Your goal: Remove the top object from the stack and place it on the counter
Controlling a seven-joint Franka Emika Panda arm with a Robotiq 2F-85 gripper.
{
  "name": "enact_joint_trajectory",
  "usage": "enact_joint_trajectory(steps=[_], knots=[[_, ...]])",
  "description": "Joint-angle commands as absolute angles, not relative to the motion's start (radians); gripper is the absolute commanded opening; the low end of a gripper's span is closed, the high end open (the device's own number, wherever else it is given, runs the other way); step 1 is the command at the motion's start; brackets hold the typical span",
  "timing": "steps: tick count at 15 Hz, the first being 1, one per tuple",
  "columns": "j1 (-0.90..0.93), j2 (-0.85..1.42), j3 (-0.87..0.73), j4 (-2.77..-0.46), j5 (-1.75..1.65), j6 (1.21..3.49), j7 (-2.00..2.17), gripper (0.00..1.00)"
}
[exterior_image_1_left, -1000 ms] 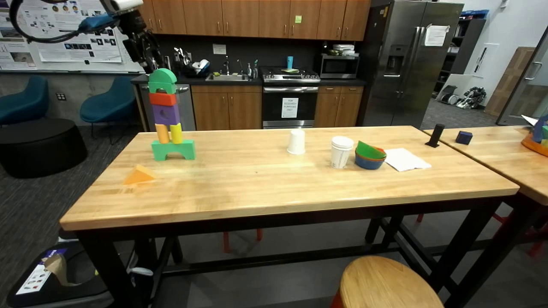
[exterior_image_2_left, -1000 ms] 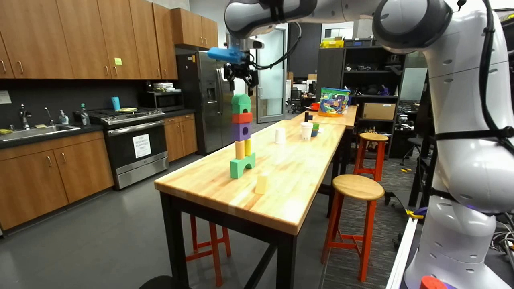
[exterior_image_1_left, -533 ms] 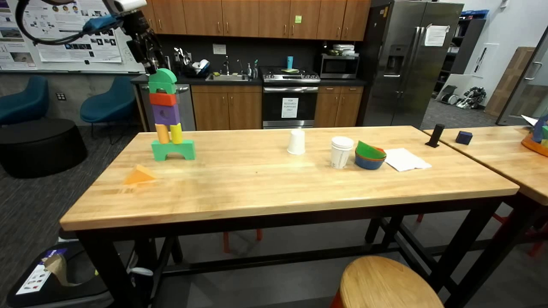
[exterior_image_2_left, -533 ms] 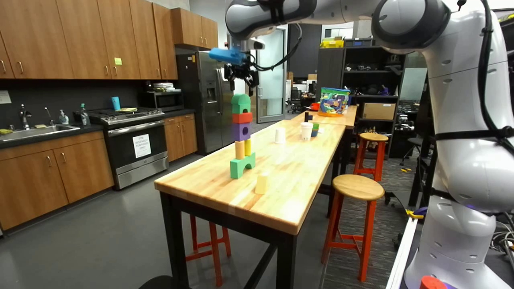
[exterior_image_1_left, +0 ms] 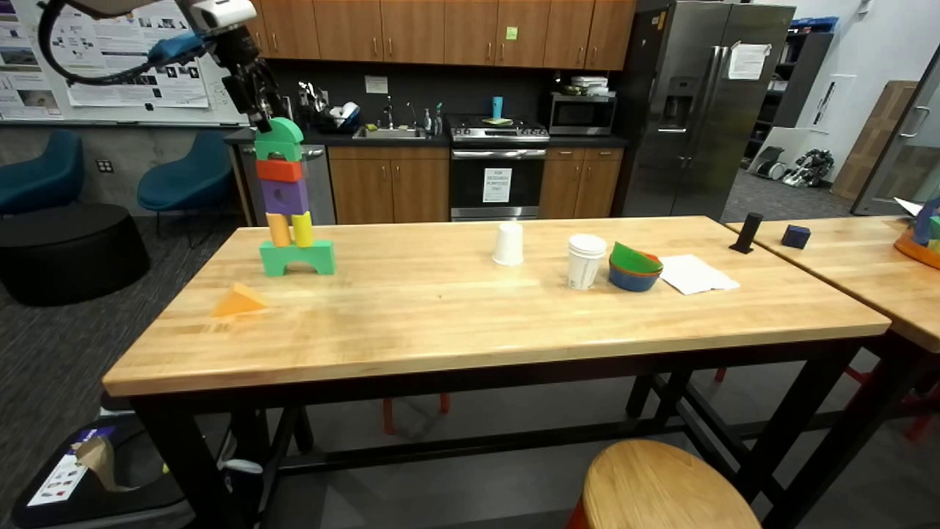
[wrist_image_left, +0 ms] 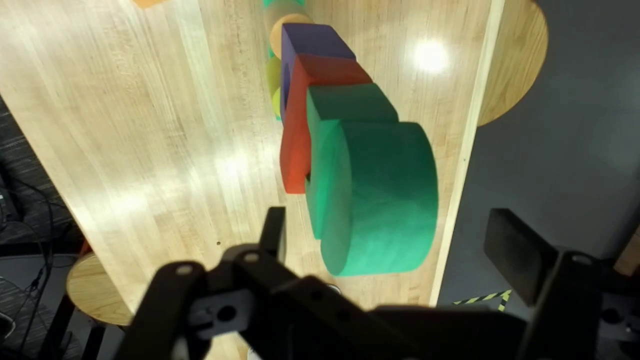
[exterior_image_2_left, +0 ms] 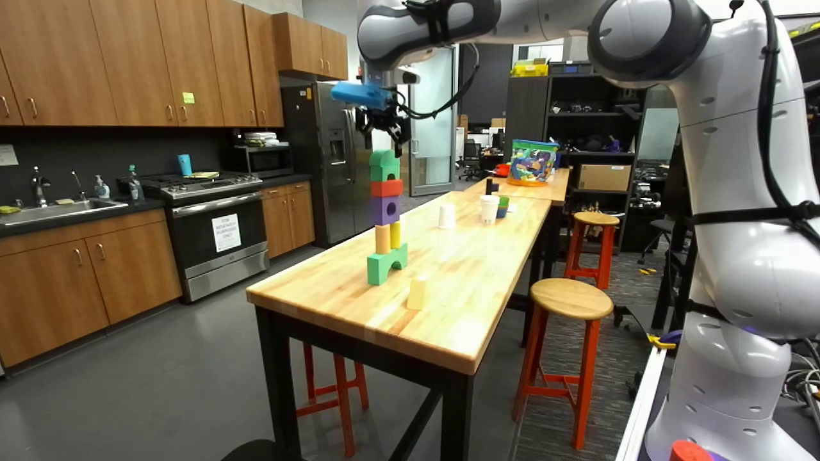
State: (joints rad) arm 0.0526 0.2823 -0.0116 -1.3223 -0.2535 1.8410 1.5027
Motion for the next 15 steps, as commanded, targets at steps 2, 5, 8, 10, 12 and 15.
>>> enact_joint_trajectory(steps=[2, 5, 8, 10, 12, 15], knots=[[0.052, 0.296, -0.012, -1.302, -0.260, 1.846, 1.489, 1.00], [0.050, 0.293, -0.011, -1.306, -0.254, 1.852, 1.481, 0.74], [0.050, 0.291, -0.012, -1.308, -0.254, 1.854, 1.482, 0.54], [0.047, 0.289, -0.011, -1.311, -0.249, 1.858, 1.480, 0.37], [0.045, 0.287, -0.011, -1.313, -0.245, 1.861, 1.478, 0.21], [0.043, 0.278, -0.009, -1.323, -0.236, 1.864, 1.476, 0.17]])
